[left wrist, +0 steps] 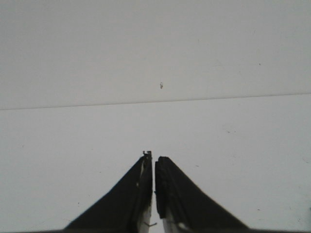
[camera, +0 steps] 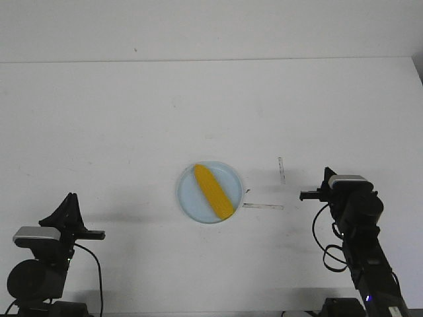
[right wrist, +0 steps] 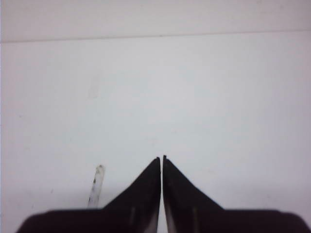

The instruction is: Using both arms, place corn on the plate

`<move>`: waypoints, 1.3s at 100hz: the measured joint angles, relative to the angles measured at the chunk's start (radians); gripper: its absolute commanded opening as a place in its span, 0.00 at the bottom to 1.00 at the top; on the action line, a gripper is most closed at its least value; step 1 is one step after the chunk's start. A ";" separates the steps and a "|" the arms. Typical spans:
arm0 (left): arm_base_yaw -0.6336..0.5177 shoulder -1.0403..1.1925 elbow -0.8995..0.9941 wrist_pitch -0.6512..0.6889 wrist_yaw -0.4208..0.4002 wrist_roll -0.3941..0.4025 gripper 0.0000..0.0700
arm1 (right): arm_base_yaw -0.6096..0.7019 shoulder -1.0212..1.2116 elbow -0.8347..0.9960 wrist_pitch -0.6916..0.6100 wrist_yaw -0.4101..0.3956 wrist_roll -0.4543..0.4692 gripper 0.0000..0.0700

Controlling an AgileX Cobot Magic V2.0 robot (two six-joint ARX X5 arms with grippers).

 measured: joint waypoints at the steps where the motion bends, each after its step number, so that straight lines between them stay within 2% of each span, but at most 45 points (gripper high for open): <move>1: 0.000 0.000 0.000 0.000 0.000 0.000 0.00 | 0.000 -0.008 -0.006 0.000 0.000 0.000 0.01; 18: 0.000 0.000 0.000 0.000 0.000 0.000 0.00 | 0.008 -0.164 -0.077 -0.026 0.000 0.000 0.01; 65: 0.000 0.000 0.000 0.000 0.000 0.000 0.00 | 0.040 -0.548 -0.078 -0.105 0.000 0.000 0.01; 130: 0.000 0.000 0.000 0.000 0.000 0.000 0.00 | 0.040 -0.608 -0.078 -0.105 0.003 0.000 0.01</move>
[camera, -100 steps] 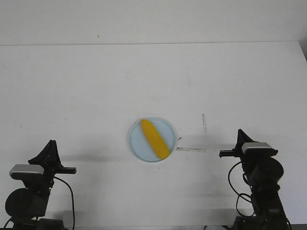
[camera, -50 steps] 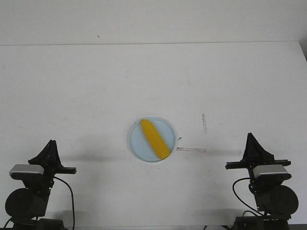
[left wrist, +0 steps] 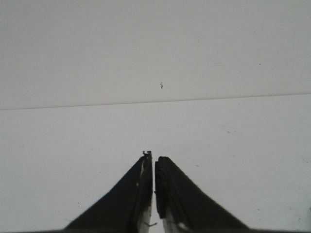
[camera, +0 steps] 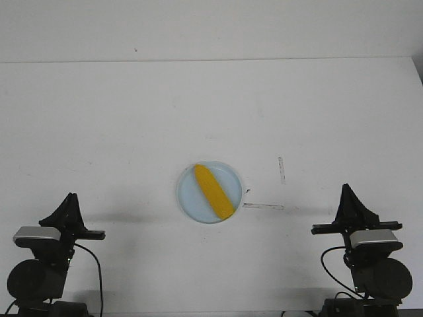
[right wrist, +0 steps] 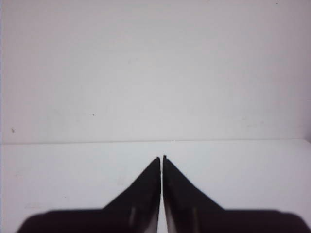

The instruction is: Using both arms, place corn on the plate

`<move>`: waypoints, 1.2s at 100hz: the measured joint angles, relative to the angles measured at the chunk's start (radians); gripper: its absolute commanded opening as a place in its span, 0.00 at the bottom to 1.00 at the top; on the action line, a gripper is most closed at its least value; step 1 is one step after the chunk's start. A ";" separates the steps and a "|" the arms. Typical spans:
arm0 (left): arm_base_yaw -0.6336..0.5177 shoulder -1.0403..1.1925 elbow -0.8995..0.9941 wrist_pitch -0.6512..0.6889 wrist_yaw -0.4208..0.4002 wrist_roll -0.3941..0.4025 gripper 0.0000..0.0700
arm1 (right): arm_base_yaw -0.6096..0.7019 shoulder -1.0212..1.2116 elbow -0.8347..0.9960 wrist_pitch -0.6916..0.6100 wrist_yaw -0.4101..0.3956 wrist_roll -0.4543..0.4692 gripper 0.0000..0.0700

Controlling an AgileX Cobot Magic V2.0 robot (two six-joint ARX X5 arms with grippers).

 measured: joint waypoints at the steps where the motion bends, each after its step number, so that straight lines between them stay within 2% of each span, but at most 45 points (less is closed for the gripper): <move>1: 0.000 0.000 0.000 0.000 0.000 0.000 0.00 | 0.000 0.000 0.000 0.000 0.000 0.000 0.01; 84: 0.007 -0.014 -0.003 0.000 0.000 0.000 0.00 | 0.000 0.000 0.000 -0.001 0.000 0.000 0.01; 120: 0.082 -0.074 -0.130 0.006 0.044 -0.045 0.00 | 0.000 0.000 0.000 0.000 0.000 0.000 0.01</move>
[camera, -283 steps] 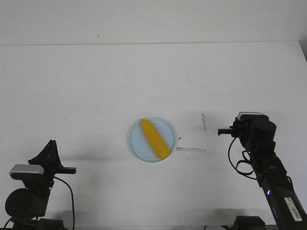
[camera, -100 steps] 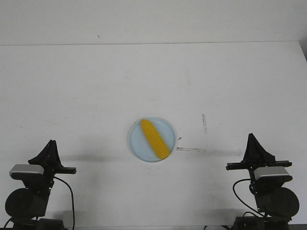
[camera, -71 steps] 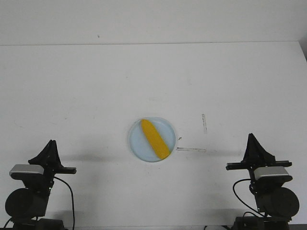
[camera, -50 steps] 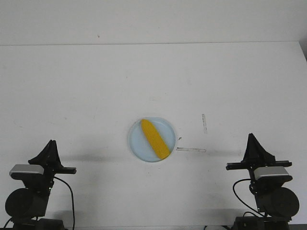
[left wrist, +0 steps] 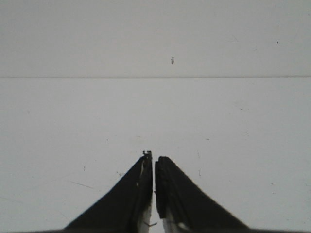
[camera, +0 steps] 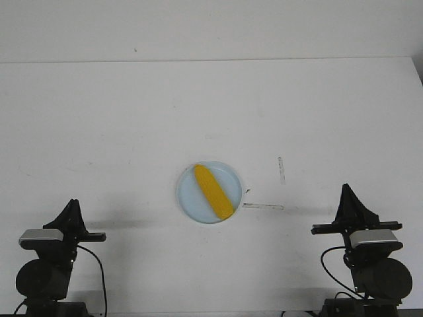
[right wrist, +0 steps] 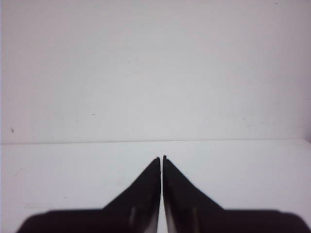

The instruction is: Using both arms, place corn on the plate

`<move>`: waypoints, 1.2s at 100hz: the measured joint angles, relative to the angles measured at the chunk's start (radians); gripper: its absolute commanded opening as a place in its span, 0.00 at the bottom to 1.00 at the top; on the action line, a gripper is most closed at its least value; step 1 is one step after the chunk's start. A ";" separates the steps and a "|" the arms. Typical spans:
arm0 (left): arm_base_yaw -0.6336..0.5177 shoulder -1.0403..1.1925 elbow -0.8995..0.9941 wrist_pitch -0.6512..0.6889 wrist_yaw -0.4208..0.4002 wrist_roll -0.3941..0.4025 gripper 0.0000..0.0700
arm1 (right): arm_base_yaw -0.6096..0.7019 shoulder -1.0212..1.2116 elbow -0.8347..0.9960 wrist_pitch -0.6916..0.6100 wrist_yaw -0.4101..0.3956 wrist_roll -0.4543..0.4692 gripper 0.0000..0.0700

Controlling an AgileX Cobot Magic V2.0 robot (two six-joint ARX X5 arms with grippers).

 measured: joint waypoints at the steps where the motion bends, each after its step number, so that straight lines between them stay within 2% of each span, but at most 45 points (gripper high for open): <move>1: 0.000 -0.005 -0.004 0.000 0.000 0.000 0.00 | 0.000 0.000 0.000 0.000 0.000 0.000 0.01; 22: 0.000 -0.117 -0.098 0.034 0.001 -0.005 0.00 | 0.000 0.000 0.000 0.000 0.000 0.000 0.01; 53: 0.000 -0.127 -0.209 0.193 0.002 -0.008 0.00 | 0.000 -0.001 0.000 0.003 0.000 0.000 0.01; 120: -0.001 -0.130 -0.209 0.137 0.001 -0.030 0.00 | 0.001 -0.001 0.000 0.006 0.000 0.000 0.01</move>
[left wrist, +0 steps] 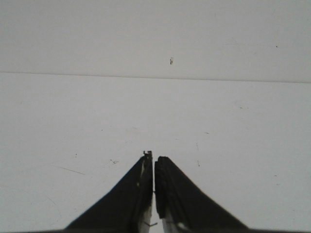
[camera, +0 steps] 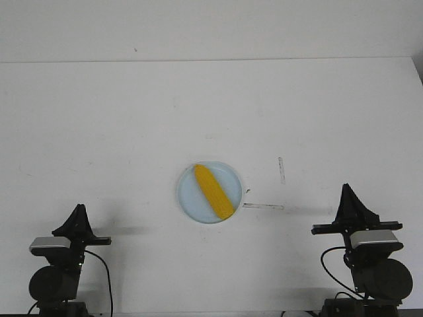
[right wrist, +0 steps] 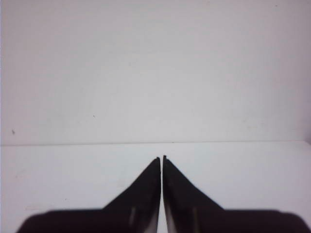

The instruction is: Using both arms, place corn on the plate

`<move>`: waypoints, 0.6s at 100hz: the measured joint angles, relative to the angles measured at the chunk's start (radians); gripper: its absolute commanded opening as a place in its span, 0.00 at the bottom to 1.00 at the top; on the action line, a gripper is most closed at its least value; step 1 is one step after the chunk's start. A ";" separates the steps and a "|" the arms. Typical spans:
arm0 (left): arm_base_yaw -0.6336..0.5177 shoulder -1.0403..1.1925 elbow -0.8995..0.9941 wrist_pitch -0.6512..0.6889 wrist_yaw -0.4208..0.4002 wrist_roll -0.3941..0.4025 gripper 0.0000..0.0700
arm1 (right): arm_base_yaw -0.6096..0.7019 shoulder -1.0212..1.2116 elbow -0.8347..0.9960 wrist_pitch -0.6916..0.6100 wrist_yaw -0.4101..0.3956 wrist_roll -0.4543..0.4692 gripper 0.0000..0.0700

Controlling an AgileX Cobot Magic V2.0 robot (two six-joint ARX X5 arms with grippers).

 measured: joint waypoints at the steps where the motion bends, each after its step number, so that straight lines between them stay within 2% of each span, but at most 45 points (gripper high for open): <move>1: 0.000 0.000 0.000 0.000 0.000 0.000 0.00 | 0.000 0.000 0.000 0.000 0.000 0.000 0.01; 60: 0.000 0.000 0.000 0.021 0.000 0.000 0.00 | 0.000 0.000 0.000 0.000 0.000 0.000 0.01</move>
